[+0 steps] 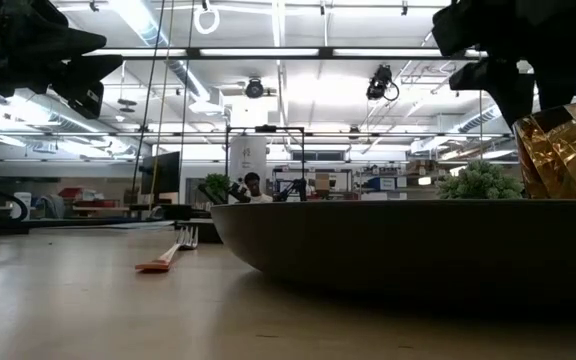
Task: Pick and place plate/cup/fork/spoon on tray
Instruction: Put the orange cup on the black tray
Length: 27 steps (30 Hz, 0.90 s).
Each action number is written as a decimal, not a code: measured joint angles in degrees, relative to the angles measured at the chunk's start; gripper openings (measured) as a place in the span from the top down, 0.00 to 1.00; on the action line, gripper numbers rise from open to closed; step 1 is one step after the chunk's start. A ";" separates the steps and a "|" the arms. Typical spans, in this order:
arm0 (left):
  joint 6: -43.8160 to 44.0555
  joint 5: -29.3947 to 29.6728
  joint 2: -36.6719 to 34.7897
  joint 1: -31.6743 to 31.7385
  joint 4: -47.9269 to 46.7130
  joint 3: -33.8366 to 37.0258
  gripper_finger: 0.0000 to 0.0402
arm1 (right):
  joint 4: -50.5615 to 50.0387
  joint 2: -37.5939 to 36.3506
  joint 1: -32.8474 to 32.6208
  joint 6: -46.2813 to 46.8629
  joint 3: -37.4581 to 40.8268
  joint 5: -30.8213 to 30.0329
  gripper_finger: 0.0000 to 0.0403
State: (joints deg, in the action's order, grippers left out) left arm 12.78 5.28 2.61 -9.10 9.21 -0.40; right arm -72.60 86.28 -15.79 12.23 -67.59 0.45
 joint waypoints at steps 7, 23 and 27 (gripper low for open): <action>0.00 0.00 0.00 0.02 -0.04 -0.02 0.65 | 0.46 2.31 0.00 -0.04 0.15 -1.05 0.59; 0.00 -0.02 -0.02 0.02 -0.04 -0.01 0.65 | 1.46 4.26 0.01 -0.45 0.20 0.38 0.97; 0.00 0.00 0.00 0.02 -0.07 0.00 0.65 | -0.48 4.00 0.02 -0.89 0.22 1.11 0.95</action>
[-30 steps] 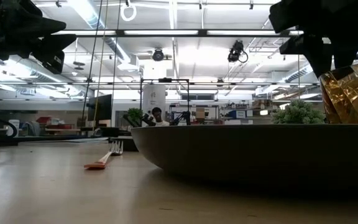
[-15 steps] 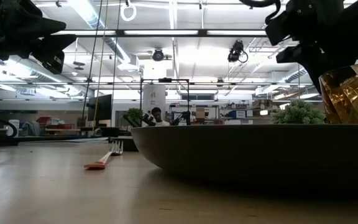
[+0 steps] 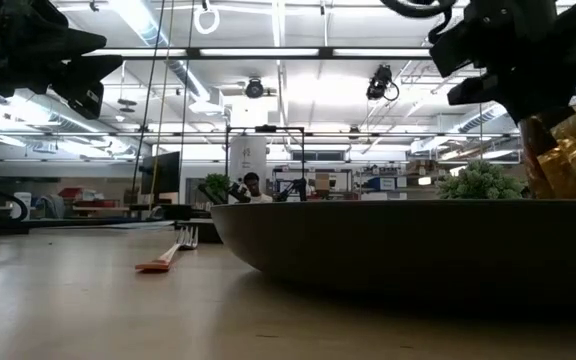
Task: Pick and place plate/cup/fork/spoon on tray
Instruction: Put the orange cup on the black tray
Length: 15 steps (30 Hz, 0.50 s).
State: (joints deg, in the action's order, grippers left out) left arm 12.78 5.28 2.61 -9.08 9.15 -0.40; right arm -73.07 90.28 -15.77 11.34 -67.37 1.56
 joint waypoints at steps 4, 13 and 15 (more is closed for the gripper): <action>0.00 -0.01 0.00 0.00 0.04 0.00 0.65 | -5.41 -0.48 1.89 -2.14 -0.31 -0.50 0.96; 0.02 -0.02 -0.02 0.00 0.04 0.00 0.65 | -11.87 -0.90 14.00 -12.31 -10.78 -2.17 0.97; 0.00 -0.01 0.00 0.00 0.04 0.00 0.65 | -11.75 -0.90 18.72 -15.52 -12.97 -3.58 0.97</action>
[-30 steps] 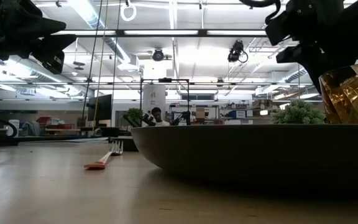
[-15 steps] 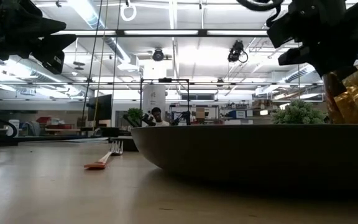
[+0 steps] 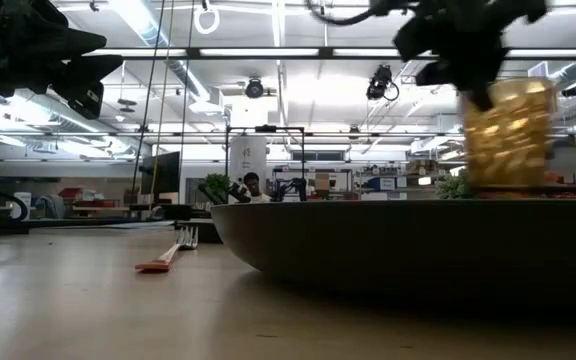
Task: Pick and place plate/cup/fork/spoon on tray
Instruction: Put the orange cup on the black tray
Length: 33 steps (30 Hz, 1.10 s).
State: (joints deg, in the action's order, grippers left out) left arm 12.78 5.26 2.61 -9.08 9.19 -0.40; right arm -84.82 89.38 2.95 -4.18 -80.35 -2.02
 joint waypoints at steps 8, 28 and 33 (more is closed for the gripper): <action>0.01 0.01 0.00 0.00 0.00 -0.01 0.65 | 3.38 1.72 22.53 -9.45 -3.51 -2.61 0.97; 0.00 -0.01 0.00 0.00 -0.04 -0.02 0.65 | 5.82 24.67 52.24 -12.15 -19.07 1.89 0.95; 0.00 0.01 -0.01 0.00 -0.04 -0.01 0.65 | 6.10 24.81 52.75 -12.03 -18.87 1.59 0.85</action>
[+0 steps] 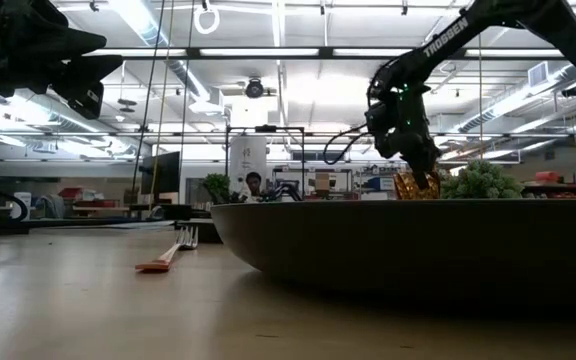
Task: Pick and place plate/cup/fork/spoon on tray
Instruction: Put the orange cup on the black tray, then put the black plate on the black tray to the bottom of the orange cup
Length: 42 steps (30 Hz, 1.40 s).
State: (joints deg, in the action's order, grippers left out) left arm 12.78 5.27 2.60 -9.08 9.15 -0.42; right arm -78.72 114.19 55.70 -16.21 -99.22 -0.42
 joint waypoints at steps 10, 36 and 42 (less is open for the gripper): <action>0.00 0.01 -0.01 -0.02 0.02 0.01 0.65 | 0.98 -5.68 -0.25 0.65 -0.02 -1.51 0.66; 0.02 -0.01 0.01 -0.02 0.02 0.01 0.65 | 30.88 -31.96 -47.47 52.13 35.34 4.61 0.61; 0.02 -0.01 0.00 -0.01 0.02 0.00 0.65 | 32.67 -34.08 -59.00 71.45 42.91 0.94 0.61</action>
State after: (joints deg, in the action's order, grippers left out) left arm 12.79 5.27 2.60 -9.09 9.17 -0.41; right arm -46.05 80.12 -3.30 55.24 -56.31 0.51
